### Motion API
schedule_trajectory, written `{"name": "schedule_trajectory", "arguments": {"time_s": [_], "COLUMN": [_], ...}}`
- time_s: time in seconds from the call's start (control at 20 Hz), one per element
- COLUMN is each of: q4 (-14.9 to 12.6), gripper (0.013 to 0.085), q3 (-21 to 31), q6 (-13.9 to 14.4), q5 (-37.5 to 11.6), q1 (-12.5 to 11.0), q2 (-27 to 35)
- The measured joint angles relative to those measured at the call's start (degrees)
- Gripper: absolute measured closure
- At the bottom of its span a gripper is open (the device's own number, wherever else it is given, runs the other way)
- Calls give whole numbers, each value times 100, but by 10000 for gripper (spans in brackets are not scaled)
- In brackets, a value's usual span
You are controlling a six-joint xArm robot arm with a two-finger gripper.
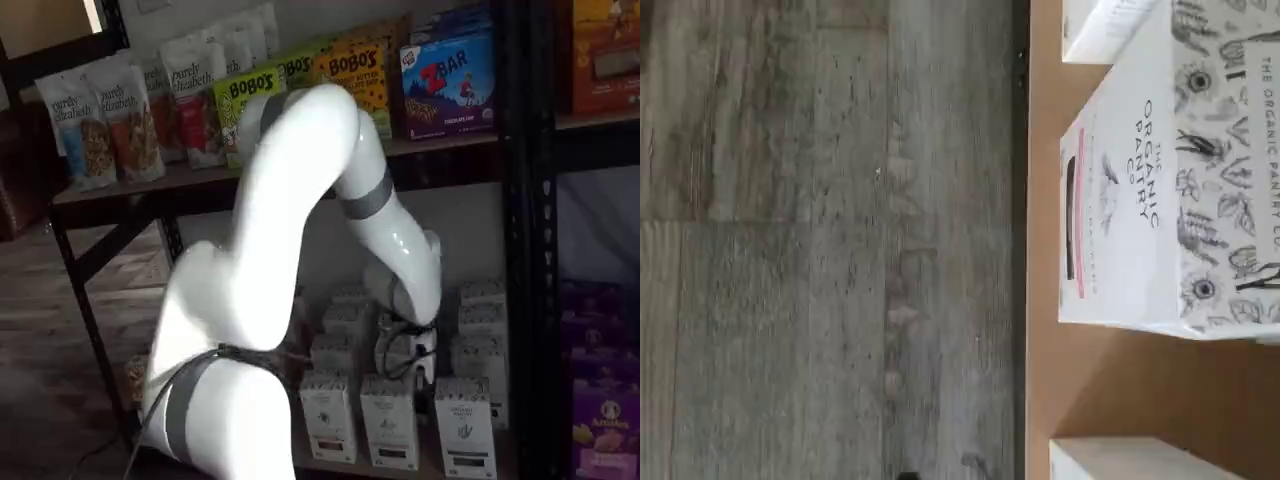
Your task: Pick up the white box with a green strip in the middle, on the bottom shelf, the sixth box from the left
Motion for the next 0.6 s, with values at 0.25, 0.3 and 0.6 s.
{"name": "schedule_trajectory", "arguments": {"time_s": [0.25, 0.3, 0.6], "q4": [100, 114, -119], "gripper": [130, 130, 130], "q3": [-226, -258, -561], "q6": [7, 10, 206], "q5": [97, 66, -315], "q1": [87, 101, 111], "q2": [126, 156, 515]}}
